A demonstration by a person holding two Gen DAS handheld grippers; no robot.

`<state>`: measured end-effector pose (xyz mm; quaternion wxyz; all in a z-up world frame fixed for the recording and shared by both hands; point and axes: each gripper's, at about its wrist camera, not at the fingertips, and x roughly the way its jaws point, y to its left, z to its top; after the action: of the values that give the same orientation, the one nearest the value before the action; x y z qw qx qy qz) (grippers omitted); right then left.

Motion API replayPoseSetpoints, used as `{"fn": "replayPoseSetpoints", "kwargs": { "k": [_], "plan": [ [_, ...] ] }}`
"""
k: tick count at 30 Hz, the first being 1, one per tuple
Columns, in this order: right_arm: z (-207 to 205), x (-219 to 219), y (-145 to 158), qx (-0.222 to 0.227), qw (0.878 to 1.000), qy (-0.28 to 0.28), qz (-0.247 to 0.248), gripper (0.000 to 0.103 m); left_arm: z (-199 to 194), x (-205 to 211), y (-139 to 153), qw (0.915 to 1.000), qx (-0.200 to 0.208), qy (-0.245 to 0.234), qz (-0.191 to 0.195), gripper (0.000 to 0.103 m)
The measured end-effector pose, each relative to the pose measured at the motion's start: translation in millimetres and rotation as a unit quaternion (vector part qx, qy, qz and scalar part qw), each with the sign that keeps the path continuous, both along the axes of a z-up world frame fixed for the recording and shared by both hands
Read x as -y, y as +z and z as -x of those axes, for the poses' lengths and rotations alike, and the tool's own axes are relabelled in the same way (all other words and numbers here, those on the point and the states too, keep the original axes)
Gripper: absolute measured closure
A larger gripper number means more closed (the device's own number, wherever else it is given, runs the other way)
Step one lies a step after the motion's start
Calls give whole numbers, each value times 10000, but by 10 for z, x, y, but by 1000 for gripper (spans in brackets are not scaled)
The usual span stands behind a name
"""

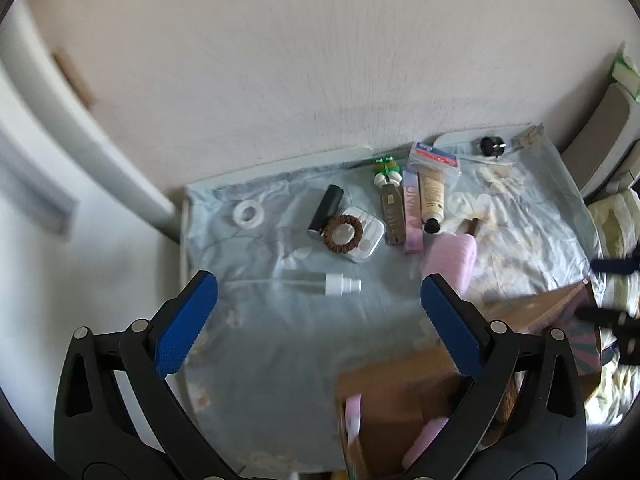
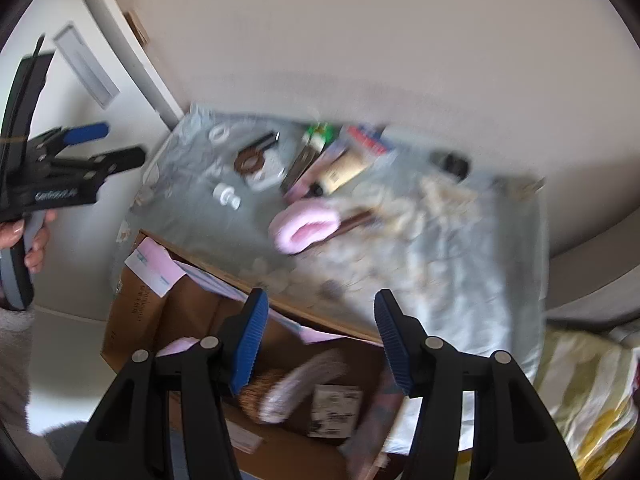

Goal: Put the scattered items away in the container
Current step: 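Withdraw both tools from the box back toward the sheet, then grasp the brown hair tie with the left tool while the right tool grasps the second pink hair tie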

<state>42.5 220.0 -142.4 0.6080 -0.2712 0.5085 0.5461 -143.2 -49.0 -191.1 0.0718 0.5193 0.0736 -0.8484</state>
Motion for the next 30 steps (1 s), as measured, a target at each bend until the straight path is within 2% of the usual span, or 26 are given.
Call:
{"fn": "replayPoseSetpoints", "kwargs": {
  "k": [1,8,13,18,21,23,27,30],
  "plan": [
    [-6,-79,-69,-113,9992,356,112,52,102,31,-108,9999,92,-5,-66,1],
    [-29,-562,-616,-775,9922,27,979,52,594,167,-817,9973,546,38,-482,2],
    [-66,-772,-945,-1261,9820,-227,1386,52,778,205,-1094,9967,631,-41,-518,2],
    [-104,-906,-1113,-1288,9780,-405,1593,52,854,257,-1253,9951,667,-37,-723,2],
    [-117,-967,-1169,-1235,9774,-446,1657,52,864,285,-1352,9931,700,-55,-941,8],
    [-110,-1004,-1200,-1167,9778,-412,1690,52,859,306,-1424,9911,750,-65,-1097,19],
    [-72,-1081,-1263,-993,9783,-288,1795,52,806,353,-1528,9879,745,4,-1361,27],
    [-53,-1118,-1300,-995,9784,-244,1798,52,750,406,-1539,9841,642,75,-1656,43]
  ]
}}
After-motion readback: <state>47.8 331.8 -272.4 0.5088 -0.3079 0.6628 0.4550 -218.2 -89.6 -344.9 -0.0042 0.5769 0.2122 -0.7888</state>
